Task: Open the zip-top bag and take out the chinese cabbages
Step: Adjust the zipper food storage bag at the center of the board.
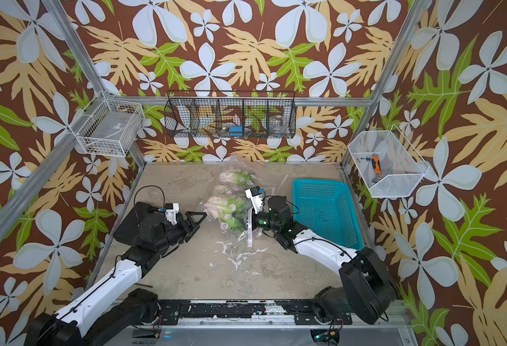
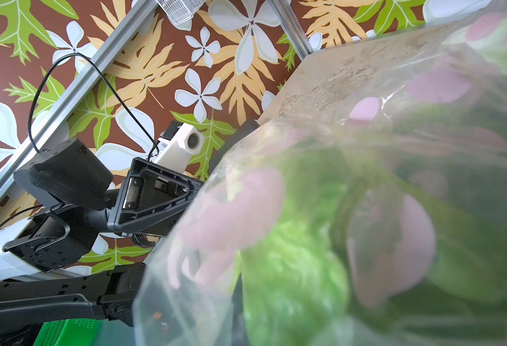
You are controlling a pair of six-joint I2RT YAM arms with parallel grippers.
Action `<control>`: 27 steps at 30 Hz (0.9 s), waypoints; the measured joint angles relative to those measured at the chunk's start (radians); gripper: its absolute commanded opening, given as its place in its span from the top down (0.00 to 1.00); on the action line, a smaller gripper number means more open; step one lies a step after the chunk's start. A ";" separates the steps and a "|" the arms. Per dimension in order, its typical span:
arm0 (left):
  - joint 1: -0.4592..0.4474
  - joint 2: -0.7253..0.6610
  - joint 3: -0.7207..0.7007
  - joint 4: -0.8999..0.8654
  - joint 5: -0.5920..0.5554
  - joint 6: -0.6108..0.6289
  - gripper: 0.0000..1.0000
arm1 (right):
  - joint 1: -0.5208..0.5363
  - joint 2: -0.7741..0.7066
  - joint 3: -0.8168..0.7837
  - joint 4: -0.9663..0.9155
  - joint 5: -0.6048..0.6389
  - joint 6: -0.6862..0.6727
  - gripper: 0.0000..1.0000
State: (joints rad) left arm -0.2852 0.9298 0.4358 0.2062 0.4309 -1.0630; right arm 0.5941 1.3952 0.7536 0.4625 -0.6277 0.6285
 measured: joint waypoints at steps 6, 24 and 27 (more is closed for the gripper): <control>0.008 0.024 -0.044 0.076 0.004 -0.039 0.21 | 0.000 0.000 0.000 0.008 -0.033 0.028 1.00; 0.008 -0.031 -0.180 0.253 -0.065 -0.069 0.76 | 0.000 0.060 0.008 0.078 -0.136 0.149 1.00; 0.008 -0.072 -0.212 0.248 -0.117 -0.035 0.88 | 0.000 0.052 0.008 0.074 -0.152 0.153 1.00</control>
State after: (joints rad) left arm -0.2768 0.8577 0.2237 0.4545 0.3134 -1.0977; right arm 0.5941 1.4471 0.7616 0.5369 -0.7799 0.7818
